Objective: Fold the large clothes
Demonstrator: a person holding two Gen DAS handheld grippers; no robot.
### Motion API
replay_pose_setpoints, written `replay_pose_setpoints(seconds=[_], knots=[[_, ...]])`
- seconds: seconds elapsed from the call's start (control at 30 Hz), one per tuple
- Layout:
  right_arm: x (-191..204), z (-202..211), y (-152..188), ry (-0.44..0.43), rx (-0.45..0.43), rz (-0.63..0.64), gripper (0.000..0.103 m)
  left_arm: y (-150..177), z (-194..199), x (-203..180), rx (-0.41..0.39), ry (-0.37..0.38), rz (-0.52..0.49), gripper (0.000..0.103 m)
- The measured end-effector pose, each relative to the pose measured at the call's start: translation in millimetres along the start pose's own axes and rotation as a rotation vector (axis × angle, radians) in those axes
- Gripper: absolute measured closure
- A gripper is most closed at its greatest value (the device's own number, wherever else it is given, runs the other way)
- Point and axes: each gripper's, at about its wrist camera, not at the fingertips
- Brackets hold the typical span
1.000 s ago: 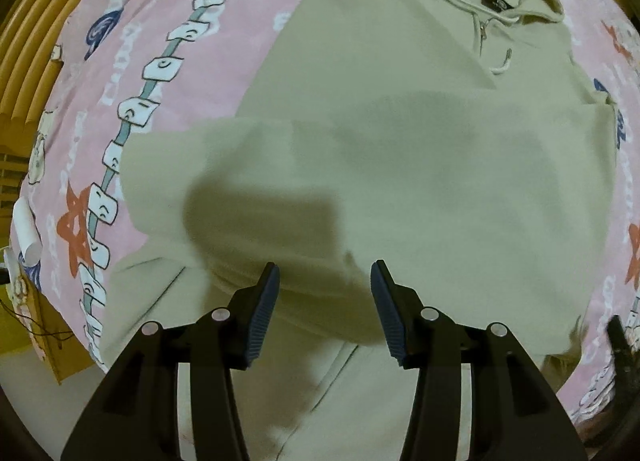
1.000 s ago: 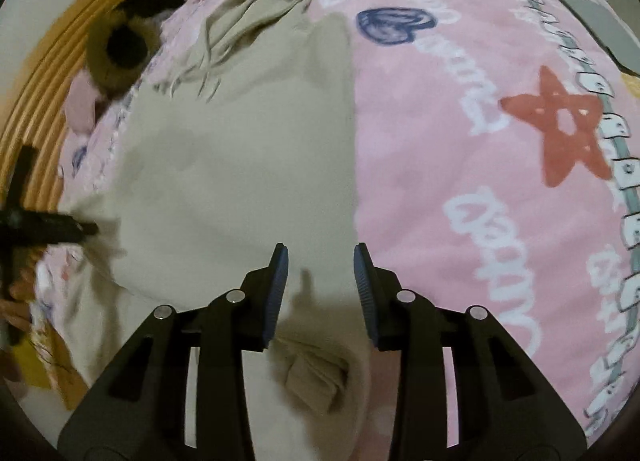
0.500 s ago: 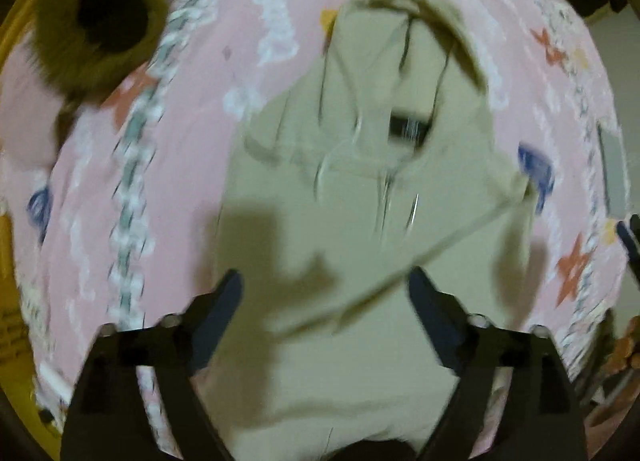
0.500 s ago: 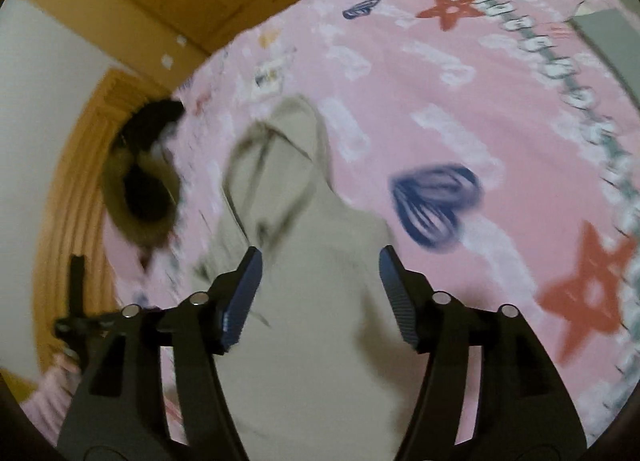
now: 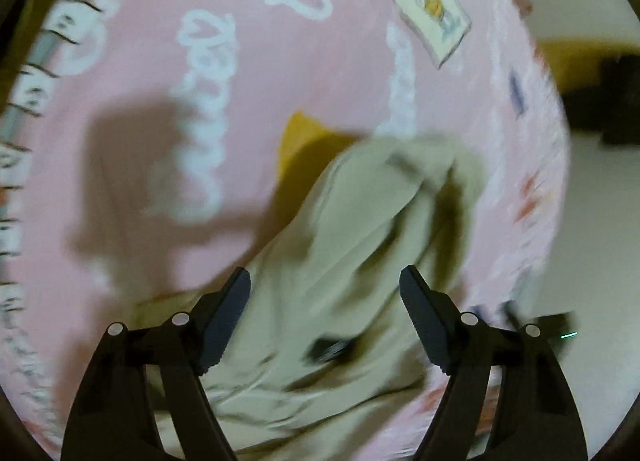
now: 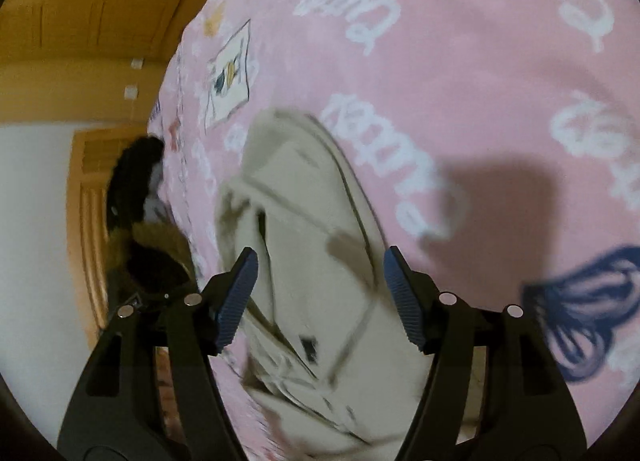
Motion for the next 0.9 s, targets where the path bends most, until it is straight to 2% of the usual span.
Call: replay_pose_setpoints(seconds=[0.03,0.07,0.17,0.3,0.53,0.63,0.7,0.73,0.77,0.8,0.87,0.9], knots=[[-2,-7,-8,-0.018,0.008,-0.019,0.038,-11,-2,2,0.006,0.072,0.010,0.020],[-2,-11,-14,-0.017,0.003,-0.031,0.038,-17,-3,1,0.011,0.100,0.012,0.017],[-1,-22,-31,-0.021,-0.040,-0.034,0.038,-34,-12,-1,-0.001,0.081,0.004,0.014],[2,-44,-46,0.024,-0.011,-0.005,0.037,-53,-31,0,0.024,0.040,-0.015,0.014],[14,-74,-71,0.036,-0.007,0.051,0.026,-76,-60,-12,0.074,0.039,-0.095,0.014],[25,-84,-76,0.121,0.020,0.104,0.026,-82,-69,-22,0.090,0.020,-0.112,0.015],[31,-91,-77,0.176,0.028,0.134,0.026,-84,-73,-31,0.088,-0.009,-0.133,0.027],[35,-92,-76,0.183,0.018,0.153,0.027,-85,-75,-35,0.098,-0.013,-0.138,0.044],[38,-93,-75,0.192,0.005,0.172,0.039,-85,-79,-39,0.115,-0.022,-0.140,0.056],[40,-93,-74,0.203,-0.008,0.187,0.064,-85,-83,-43,0.124,-0.054,-0.139,0.060],[45,-97,-70,0.274,-0.017,0.213,0.074,-82,-86,-52,0.129,-0.121,-0.156,0.074],[48,-97,-68,0.283,-0.020,0.227,0.078,-79,-84,-56,0.119,-0.146,-0.167,0.077]])
Point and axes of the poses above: each gripper's, at about its wrist camera, not at the fingertips, and z roughly against the way its jaws point, x to its left, y to its underside, and after that the axes turned 9 degrees about x, right-handed
